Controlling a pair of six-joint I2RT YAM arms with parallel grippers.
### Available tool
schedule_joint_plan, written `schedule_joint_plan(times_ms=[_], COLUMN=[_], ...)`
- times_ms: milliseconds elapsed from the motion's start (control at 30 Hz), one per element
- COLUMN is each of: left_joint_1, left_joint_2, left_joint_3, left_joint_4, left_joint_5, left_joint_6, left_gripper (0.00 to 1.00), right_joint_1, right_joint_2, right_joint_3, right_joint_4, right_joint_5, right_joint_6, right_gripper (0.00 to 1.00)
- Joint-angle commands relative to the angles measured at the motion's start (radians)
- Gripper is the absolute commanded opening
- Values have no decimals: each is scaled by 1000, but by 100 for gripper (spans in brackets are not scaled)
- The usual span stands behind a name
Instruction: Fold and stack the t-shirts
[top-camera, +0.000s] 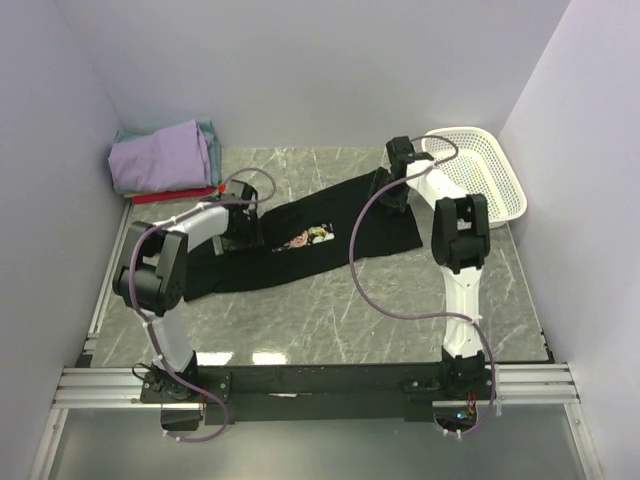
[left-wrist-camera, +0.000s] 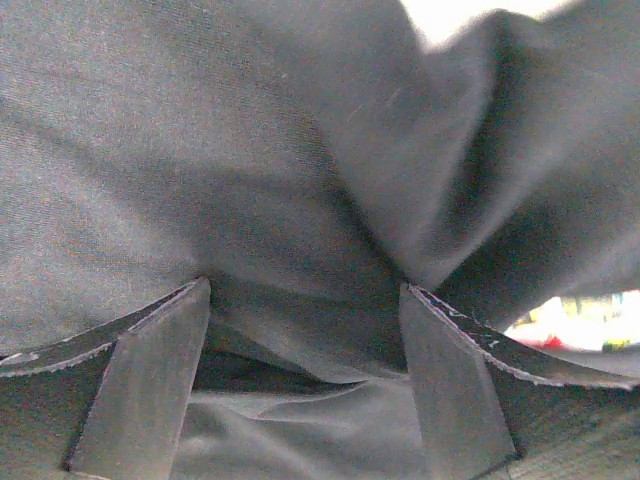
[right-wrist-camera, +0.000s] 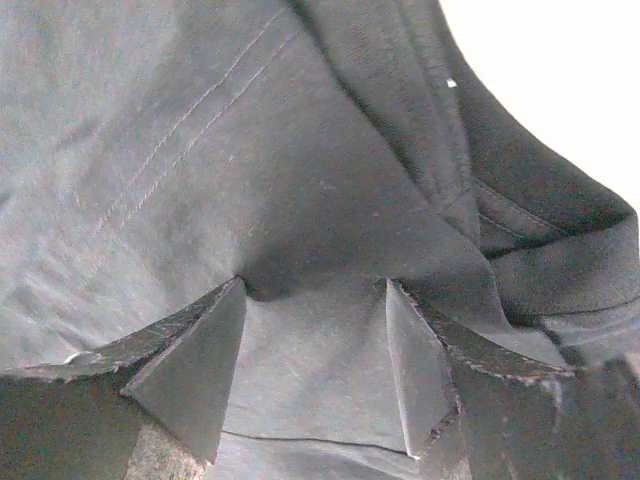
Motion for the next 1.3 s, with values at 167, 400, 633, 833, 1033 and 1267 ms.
schedule_joint_plan(times_ms=[167,400,633,833,1033,1267], left_joint_1=[-231,-385,-509,-495,-281,-164], left_joint_2=[-64,-179,-271,-331,-260,14], left_joint_3=[-249,-333,-254,113,276,431], left_joint_4=[-93,-65,-164,-346,-104,63], left_joint_5=[299,496,508,-23,67,238], left_joint_6=[-170,-240,-251,-231,-58,111], left_gripper=[84,86,88,99,99,99], right_joint_1=[-5,-37,-67,-87,-97,-112], right_joint_2=[269,345,345,105,-193,-442], right_joint_3=[498,580,587,383,139,-268], right_joint_4=[-154,-4,259,366,263,298], right_joint_5=[-118,-330,-523,-533,-318,-226], right_joint_6=[-17,55,91,8,-89,-86], right_gripper=[70,72,73,75,76,76])
